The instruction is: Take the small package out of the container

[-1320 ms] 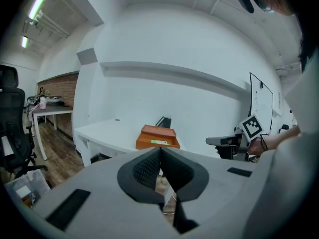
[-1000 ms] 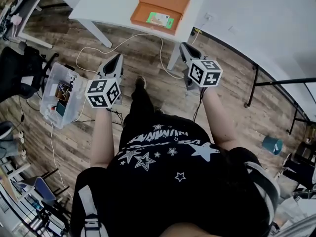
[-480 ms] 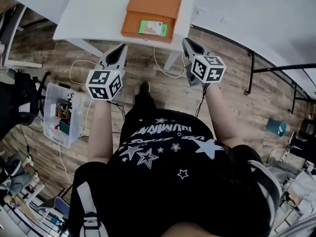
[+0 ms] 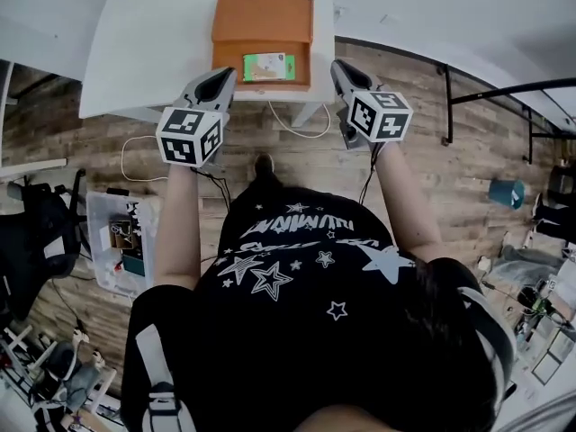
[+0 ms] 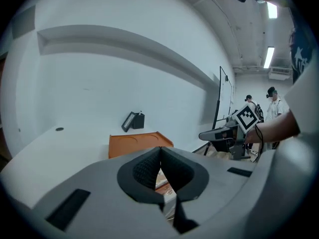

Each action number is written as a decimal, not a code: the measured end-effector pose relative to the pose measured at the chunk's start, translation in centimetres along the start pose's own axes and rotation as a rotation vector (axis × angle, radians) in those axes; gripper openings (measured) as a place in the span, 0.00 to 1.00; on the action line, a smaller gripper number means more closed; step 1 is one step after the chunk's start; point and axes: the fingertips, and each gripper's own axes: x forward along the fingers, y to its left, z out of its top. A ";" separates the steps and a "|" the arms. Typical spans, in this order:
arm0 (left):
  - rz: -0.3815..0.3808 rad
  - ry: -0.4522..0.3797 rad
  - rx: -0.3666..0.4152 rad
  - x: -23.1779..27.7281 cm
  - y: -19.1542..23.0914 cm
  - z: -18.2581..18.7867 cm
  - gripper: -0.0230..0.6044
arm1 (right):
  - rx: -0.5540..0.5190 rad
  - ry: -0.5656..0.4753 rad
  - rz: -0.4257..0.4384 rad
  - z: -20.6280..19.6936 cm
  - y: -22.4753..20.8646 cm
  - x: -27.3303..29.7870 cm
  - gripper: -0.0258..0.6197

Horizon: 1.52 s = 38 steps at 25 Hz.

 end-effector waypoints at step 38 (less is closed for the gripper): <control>-0.527 0.685 0.592 14.6 1.3 -10.7 0.62 | 0.111 0.012 -0.258 0.4 -4.9 5.7 0.12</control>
